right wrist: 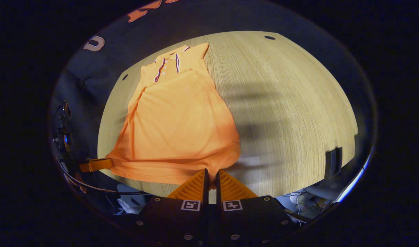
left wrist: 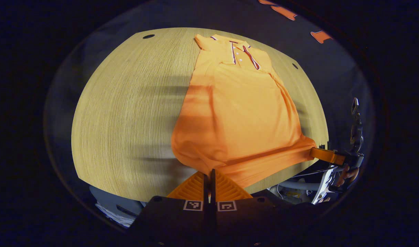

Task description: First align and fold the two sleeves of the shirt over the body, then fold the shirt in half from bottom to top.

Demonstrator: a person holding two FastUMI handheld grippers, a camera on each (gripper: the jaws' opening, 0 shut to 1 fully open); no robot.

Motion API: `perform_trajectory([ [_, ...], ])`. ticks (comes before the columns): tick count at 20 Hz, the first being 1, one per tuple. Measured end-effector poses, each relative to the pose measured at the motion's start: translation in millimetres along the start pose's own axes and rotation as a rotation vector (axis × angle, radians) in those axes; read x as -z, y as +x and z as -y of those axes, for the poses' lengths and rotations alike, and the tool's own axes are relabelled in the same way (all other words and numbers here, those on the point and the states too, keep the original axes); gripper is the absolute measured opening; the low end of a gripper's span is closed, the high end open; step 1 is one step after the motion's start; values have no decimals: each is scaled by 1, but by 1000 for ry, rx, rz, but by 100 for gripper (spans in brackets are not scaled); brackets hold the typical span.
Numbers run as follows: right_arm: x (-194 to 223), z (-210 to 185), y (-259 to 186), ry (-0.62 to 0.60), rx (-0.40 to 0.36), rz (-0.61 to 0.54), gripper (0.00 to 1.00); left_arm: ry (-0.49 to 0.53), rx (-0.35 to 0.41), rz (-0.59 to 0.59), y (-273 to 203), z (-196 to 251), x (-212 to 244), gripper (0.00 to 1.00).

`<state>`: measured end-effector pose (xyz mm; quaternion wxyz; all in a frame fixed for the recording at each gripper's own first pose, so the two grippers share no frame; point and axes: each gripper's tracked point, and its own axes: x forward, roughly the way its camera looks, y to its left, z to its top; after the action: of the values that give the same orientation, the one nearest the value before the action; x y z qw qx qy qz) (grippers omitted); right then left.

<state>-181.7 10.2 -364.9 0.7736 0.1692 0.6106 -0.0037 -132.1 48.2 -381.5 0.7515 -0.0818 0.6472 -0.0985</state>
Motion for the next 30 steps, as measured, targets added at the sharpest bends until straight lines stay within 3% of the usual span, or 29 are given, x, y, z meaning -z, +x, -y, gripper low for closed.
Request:
perform_trajectory([
  [13,-116,-20,-32,-19,-14,152,10,27,73,156,-43,13,-132,1],
  [22,-224,-40,2,-45,-136,106,10,-57,76,132,-14,20,-232,1],
  [30,-297,-43,36,-18,-125,98,9,-54,75,91,20,10,-313,1],
])
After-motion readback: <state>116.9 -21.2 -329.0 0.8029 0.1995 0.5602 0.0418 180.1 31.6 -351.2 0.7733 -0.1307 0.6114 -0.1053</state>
